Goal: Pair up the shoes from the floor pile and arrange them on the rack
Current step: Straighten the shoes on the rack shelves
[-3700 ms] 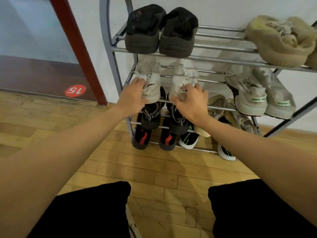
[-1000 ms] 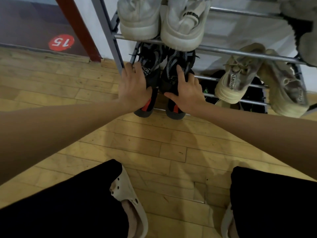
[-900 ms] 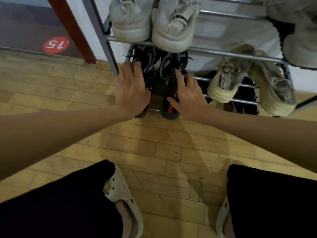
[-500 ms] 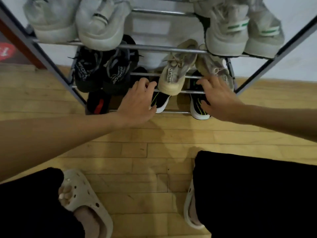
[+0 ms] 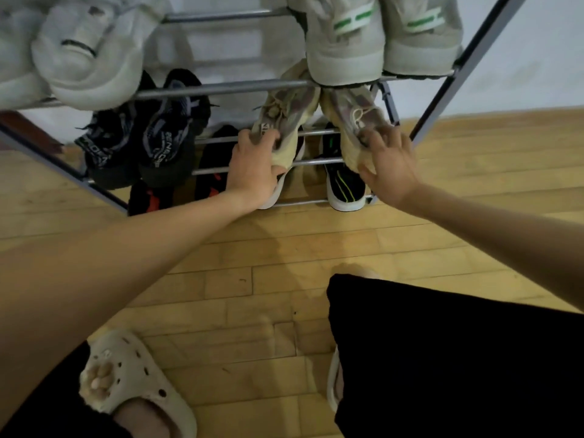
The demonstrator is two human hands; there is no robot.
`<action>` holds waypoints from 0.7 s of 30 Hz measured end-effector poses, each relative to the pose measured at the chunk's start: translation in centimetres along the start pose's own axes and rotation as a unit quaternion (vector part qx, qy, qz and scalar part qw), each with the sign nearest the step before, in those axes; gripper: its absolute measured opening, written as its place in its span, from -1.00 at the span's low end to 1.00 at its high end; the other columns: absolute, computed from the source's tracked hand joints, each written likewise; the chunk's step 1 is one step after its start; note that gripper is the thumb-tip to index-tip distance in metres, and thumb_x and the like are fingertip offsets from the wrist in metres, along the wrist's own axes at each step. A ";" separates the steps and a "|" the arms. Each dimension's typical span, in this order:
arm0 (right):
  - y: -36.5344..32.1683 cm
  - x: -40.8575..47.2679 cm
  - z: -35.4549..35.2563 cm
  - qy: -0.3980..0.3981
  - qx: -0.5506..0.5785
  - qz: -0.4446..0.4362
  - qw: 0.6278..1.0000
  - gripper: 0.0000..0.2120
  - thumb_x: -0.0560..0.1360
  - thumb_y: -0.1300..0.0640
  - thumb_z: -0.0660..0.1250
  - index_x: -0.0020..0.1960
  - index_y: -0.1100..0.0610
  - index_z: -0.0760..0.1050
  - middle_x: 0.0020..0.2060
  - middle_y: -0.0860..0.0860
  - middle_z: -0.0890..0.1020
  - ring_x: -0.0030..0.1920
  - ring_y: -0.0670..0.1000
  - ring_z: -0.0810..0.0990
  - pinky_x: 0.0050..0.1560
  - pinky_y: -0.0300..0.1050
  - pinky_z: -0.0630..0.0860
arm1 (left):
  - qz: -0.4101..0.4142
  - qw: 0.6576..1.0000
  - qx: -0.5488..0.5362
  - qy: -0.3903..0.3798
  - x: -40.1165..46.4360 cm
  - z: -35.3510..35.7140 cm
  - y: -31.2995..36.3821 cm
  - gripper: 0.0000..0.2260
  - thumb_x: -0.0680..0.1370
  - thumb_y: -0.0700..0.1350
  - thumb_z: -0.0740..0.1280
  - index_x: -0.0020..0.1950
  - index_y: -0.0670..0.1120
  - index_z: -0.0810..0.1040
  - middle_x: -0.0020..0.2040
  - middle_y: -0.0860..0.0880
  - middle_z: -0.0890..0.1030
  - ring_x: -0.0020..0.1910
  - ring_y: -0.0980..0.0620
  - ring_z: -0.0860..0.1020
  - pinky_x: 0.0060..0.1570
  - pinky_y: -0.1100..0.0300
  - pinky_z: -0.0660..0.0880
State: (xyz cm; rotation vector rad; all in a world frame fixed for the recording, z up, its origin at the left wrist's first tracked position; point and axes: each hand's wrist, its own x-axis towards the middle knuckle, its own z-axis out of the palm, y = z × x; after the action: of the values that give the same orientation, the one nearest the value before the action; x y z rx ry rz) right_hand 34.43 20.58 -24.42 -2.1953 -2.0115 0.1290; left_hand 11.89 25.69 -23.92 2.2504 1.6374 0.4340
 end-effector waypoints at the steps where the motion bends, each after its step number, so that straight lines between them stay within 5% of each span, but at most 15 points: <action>1: 0.1 -0.2 0.2 0.010 -0.014 -0.006 1.000 -0.51 0.52 0.12 0.29 0.41 0.14 0.26 0.37 0.26 0.31 0.33 0.33 0.30 0.34 0.20 0.29 | 0.001 1.000 -0.003 0.010 -0.1 0.1 0.1 -0.64 0.51 -0.14 0.40 0.27 -0.07 0.40 0.31 -0.23 0.33 0.17 -0.25 0.44 0.17 0.00 0.39; 7: 0.2 -0.9 0.5 0.064 -0.052 -0.011 0.997 -0.67 0.55 0.14 0.26 0.28 0.18 0.31 0.23 0.29 0.38 0.21 0.34 0.37 0.22 0.19 0.34 | -0.003 0.999 -0.010 0.051 -0.5 1.4 2.5 -0.75 0.52 -0.11 0.38 0.14 -0.10 0.41 0.24 -0.24 0.36 0.14 -0.24 0.41 0.15 0.02 0.37; 21: 0.4 0.1 0.1 0.064 -0.070 0.019 0.995 -0.65 0.52 0.18 0.33 0.26 0.17 0.32 0.20 0.25 0.41 0.17 0.30 0.41 0.17 0.11 0.36 | -0.049 0.989 -0.045 0.132 1.1 5.4 8.5 -0.73 0.54 -0.05 0.37 0.14 -0.11 0.41 0.19 -0.22 0.38 0.10 -0.19 0.44 0.04 0.15 0.33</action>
State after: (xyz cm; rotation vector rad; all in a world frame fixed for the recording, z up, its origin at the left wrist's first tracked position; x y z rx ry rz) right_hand 34.85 20.64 -24.58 -2.2620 -1.9640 -0.1494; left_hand 21.77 23.89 -25.13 2.1071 1.8056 0.7920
